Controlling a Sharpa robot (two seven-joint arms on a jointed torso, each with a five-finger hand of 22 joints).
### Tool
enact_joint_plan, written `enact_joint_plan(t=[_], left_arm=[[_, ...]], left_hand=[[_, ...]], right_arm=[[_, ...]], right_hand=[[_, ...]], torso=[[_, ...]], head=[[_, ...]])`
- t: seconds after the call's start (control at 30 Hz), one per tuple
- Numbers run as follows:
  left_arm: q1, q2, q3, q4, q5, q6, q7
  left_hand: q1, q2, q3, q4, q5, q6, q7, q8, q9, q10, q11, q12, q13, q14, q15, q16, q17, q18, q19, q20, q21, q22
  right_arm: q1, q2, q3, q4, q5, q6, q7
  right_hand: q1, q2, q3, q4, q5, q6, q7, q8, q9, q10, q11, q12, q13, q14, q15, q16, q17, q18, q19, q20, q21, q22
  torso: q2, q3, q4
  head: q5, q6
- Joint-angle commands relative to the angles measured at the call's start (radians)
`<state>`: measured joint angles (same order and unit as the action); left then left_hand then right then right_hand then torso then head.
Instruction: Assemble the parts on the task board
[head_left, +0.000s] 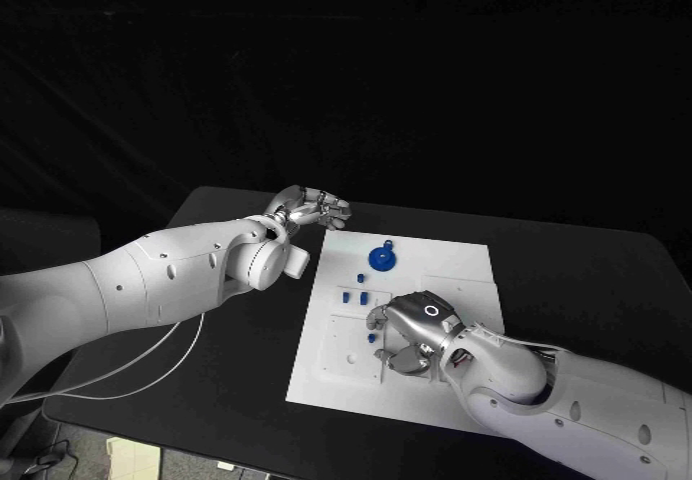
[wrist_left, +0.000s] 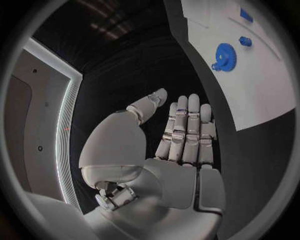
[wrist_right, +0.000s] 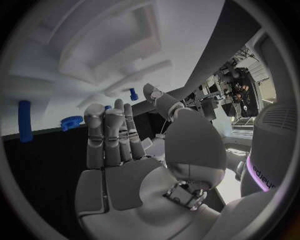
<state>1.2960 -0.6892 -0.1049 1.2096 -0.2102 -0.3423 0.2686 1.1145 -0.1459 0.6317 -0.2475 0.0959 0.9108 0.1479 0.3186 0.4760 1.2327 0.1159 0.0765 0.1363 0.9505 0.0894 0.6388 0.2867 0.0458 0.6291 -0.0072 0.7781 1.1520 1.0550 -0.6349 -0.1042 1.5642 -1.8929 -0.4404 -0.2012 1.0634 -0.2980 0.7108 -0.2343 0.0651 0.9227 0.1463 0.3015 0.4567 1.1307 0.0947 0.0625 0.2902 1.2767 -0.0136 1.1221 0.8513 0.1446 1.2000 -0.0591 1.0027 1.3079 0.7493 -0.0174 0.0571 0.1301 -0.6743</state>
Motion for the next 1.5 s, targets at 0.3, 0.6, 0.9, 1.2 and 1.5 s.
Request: enact_joint_plan(t=[0.3, 0.6, 0.9, 1.2, 1.5], left_arm=[[0.001, -0.002, 0.001, -0.001, 0.010, 0.008, 0.008], [0.001, -0.004, 0.001, 0.000, 0.010, 0.012, 0.009], [0.001, -0.004, 0.001, 0.001, 0.011, 0.016, 0.010], [0.001, -0.005, 0.001, 0.001, 0.011, 0.017, 0.011], [0.001, -0.009, 0.000, 0.001, 0.011, 0.016, 0.011]], left_hand=[[-0.001, 0.008, -0.002, 0.002, 0.001, -0.007, 0.000, 0.004, -0.001, -0.009, 0.000, -0.005, -0.002, -0.001, 0.007, -0.007, 0.002, 0.011, -0.002, 0.003, -0.005, 0.002], [0.000, 0.008, -0.002, 0.002, 0.001, -0.007, 0.000, 0.004, -0.001, -0.009, 0.000, -0.004, -0.002, -0.001, 0.007, -0.008, 0.003, 0.011, -0.002, 0.003, -0.005, 0.002], [0.000, 0.008, -0.002, 0.002, 0.001, -0.006, -0.001, 0.005, -0.001, -0.009, 0.000, -0.004, -0.002, -0.001, 0.007, -0.009, 0.004, 0.011, -0.002, 0.003, -0.005, 0.002], [0.000, 0.008, -0.003, 0.002, 0.001, -0.006, -0.001, 0.005, -0.001, -0.009, 0.000, -0.004, -0.002, 0.000, 0.007, -0.010, 0.004, 0.011, -0.002, 0.003, -0.005, 0.002], [0.000, 0.008, -0.003, 0.003, 0.001, -0.006, -0.001, 0.005, -0.001, -0.009, 0.000, -0.004, -0.003, 0.000, 0.007, -0.011, 0.005, 0.011, -0.002, 0.003, -0.006, 0.002]], right_arm=[[0.033, -0.106, 0.099, 0.085, 0.160, 0.016, 0.059], [0.108, -0.175, 0.099, 0.034, 0.133, 0.147, 0.103], [0.112, -0.180, 0.099, -0.032, 0.103, 0.185, 0.093], [0.110, -0.170, 0.083, -0.044, 0.103, 0.217, 0.093], [0.106, -0.170, 0.062, -0.050, 0.103, 0.232, 0.090]], right_hand=[[0.022, 0.000, 0.019, 0.013, 0.006, 0.001, 0.010, -0.003, -0.001, 0.029, -0.003, 0.017, -0.007, 0.019, -0.009, 0.006, -0.008, 0.117, 0.019, -0.006, -0.005, 0.006], [0.017, 0.000, -0.006, 0.007, 0.046, -0.009, 0.002, -0.005, -0.005, 0.015, 0.003, 0.007, -0.026, 0.018, -0.002, 0.004, -0.014, 0.117, 0.016, 0.000, -0.006, 0.011], [0.017, 0.000, -0.021, 0.002, 0.022, -0.021, -0.010, -0.008, -0.009, 0.007, 0.006, 0.005, -0.039, 0.013, 0.000, 0.004, -0.017, 0.117, 0.009, 0.004, -0.010, 0.013], [0.012, -0.001, -0.029, 0.003, 0.005, -0.031, -0.003, -0.012, -0.012, 0.000, 0.010, 0.005, -0.049, 0.009, 0.004, 0.004, -0.018, 0.117, 0.005, 0.006, -0.013, 0.014], [0.015, 0.001, -0.025, 0.008, 0.009, -0.024, 0.004, -0.007, -0.012, 0.009, 0.007, 0.010, -0.054, 0.006, 0.002, 0.004, -0.020, 0.117, 0.003, 0.007, -0.015, 0.014]], torso=[[-0.001, 0.0004, -0.0022], [0.000, -0.0014, -0.0022], [0.001, 0.0005, -0.0011], [0.001, -0.0007, 0.0009], [0.001, -0.0017, 0.0013]], head=[[-0.020, 0.019], [-0.034, 0.028], [-0.042, 0.033], [-0.045, 0.030], [-0.045, 0.029]])
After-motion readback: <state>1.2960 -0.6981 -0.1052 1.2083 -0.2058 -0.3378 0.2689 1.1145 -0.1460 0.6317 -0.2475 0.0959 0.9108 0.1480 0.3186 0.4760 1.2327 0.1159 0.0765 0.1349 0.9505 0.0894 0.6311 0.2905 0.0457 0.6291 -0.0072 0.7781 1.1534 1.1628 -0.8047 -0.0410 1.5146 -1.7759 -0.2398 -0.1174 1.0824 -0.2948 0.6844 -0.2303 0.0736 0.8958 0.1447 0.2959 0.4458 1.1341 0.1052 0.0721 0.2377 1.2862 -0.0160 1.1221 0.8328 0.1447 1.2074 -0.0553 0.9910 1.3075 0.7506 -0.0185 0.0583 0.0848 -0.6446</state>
